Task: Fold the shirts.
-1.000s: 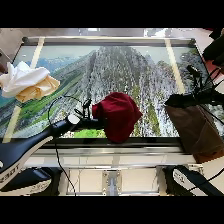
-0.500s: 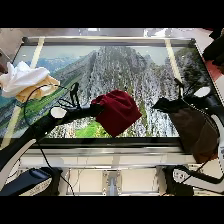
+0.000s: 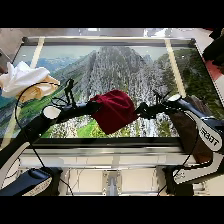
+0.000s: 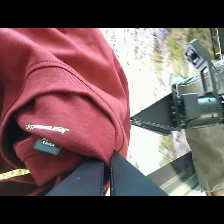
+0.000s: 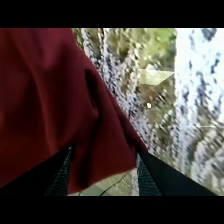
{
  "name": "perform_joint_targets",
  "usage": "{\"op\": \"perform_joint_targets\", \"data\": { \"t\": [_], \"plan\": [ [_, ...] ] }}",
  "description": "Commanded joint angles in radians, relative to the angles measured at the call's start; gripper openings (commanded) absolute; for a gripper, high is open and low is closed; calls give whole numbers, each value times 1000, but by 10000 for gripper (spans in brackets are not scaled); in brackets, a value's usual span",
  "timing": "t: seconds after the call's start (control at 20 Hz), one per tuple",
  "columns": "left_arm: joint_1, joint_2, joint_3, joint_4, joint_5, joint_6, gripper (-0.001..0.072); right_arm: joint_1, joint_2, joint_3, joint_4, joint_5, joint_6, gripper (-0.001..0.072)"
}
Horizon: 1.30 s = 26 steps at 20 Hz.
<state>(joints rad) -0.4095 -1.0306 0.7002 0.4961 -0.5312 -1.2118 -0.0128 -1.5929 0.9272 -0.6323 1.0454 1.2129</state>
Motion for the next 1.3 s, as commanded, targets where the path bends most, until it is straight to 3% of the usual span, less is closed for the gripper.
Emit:
{"op": "perform_joint_targets", "data": {
  "t": [0.0,0.05,0.1,0.15,0.2,0.35,0.5,0.7,0.9,1.05,1.15,1.25],
  "plan": [
    [1,2,1,1,0,0,16,37,-16,0,23,-54,-5,445],
    [1,2,1,0,0,0,16,37,-16,0,25,-54,-3,360],
    [1,2,1,0,0,0,16,37,-16,0,27,-54,-3,179],
    [2,2,1,1,0,1,16,37,-16,0,27,-54,-3,44],
    [2,2,1,1,2,1,16,37,-16,2,27,-55,-4,9],
    [15,10,5,1,24,1,15,37,1,37,27,-19,-39,8],
    [113,90,58,6,18,2,15,27,118,145,11,117,-83,8],
    [266,288,226,58,-130,1,14,26,391,400,-17,306,-76,8],
    [266,467,365,57,-222,1,14,62,634,687,-19,245,-43,7],
    [247,558,380,73,-246,1,14,109,706,841,-35,224,-2,6],
    [247,561,378,211,-327,-21,14,115,708,855,-105,294,64,6],
    [247,505,358,399,-425,-122,14,115,674,820,-187,356,104,7]
  ]
}}
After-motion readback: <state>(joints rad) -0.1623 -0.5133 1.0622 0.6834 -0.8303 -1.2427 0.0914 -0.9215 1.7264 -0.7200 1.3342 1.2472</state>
